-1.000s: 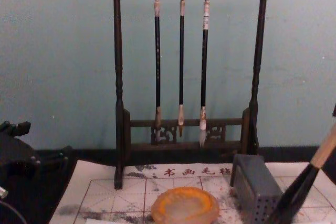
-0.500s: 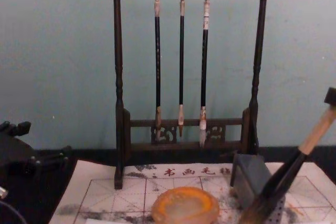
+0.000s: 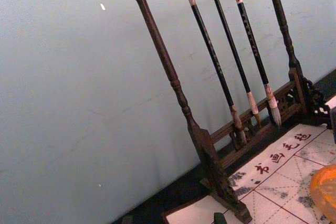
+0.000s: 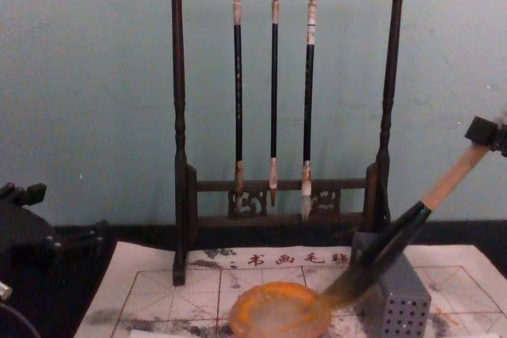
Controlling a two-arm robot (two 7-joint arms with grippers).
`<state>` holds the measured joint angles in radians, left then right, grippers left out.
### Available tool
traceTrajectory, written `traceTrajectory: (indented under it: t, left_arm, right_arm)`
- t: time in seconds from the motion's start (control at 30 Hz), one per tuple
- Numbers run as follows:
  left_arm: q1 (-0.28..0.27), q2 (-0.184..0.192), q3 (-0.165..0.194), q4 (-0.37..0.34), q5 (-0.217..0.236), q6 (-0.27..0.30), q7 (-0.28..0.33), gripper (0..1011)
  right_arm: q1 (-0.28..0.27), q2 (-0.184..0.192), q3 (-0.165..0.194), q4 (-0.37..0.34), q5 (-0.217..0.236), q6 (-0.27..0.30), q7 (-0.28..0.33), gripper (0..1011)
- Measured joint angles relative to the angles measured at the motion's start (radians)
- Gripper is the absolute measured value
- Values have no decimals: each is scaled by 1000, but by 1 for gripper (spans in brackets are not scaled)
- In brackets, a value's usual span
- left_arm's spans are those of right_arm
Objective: Pick up the brush from the inkstone, write on the paper, then place the brush back to its original position.
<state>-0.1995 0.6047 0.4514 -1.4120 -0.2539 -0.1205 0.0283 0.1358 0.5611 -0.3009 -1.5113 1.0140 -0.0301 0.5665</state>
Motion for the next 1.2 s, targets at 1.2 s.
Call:
traceTrajectory:
  t: [1.2]
  left_arm:
    - [0, 0, 0, 0, 0, 0, 0, 1001]
  right_arm:
    - [145, -196, -47, 263, 51, 11, -58, 181]
